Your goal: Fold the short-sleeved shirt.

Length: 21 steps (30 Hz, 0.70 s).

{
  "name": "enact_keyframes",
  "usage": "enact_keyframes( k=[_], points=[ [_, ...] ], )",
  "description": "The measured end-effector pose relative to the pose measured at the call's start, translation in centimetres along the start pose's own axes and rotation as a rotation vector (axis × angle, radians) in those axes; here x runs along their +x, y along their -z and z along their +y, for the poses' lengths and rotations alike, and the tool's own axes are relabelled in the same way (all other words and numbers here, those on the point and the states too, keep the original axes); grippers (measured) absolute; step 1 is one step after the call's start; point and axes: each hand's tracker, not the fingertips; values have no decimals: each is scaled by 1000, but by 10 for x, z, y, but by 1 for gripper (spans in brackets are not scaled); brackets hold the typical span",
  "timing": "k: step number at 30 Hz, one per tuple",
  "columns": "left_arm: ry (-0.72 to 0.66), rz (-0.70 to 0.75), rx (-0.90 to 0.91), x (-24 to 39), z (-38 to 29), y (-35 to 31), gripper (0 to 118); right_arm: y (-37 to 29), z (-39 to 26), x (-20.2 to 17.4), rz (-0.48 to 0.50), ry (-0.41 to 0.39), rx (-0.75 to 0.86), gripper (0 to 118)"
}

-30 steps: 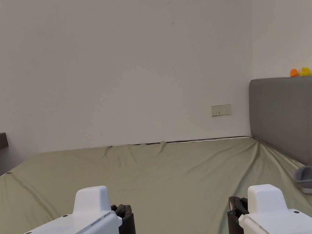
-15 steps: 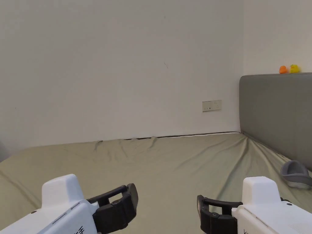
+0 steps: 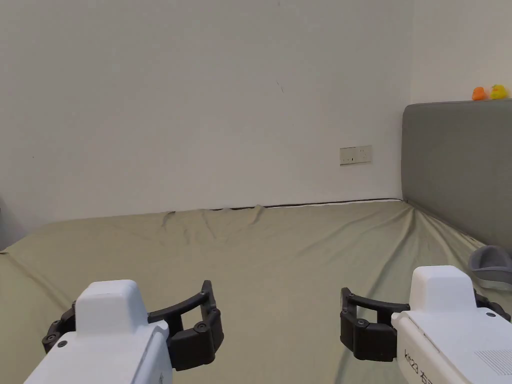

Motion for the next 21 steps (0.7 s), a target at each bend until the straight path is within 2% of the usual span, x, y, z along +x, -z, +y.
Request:
enact_keyframes(
  k=[3, 5, 7, 8, 9, 11, 15, 19, 21],
  points=[
    [-22, -25, 3, 0, -4, 1, 117, -2, 1, -3, -2, 7, 10, 118],
    [-38, -28, 9, -2, -6, 1, 117, -10, 5, -7, -40, 13, 29, 118],
    [-41, -22, 3, -4, -6, 2, 117, -14, 9, -11, -63, -65, 55, 118],
    [-37, -15, -12, -4, -5, 4, 117, -16, 10, -12, -77, -61, 55, 118],
    [-39, -10, -26, -5, -5, 5, 117, -18, 12, -13, -91, -92, 83, 118],
    [-56, -7, -36, -4, -4, 6, 117, -19, 14, -13, -96, -68, 85, 118],
    [-41, -40, -55, -3, -5, 5, 117, -21, 16, -8, -83, 61, 42, 118],
    [7, -18, -45, 3, -5, 5, 117, -24, 21, -8, -86, 14, 77, 118],
    [1, -12, -47, 3, -3, 7, 117, -20, 19, -6, -93, 21, 72, 118]
  ],
)
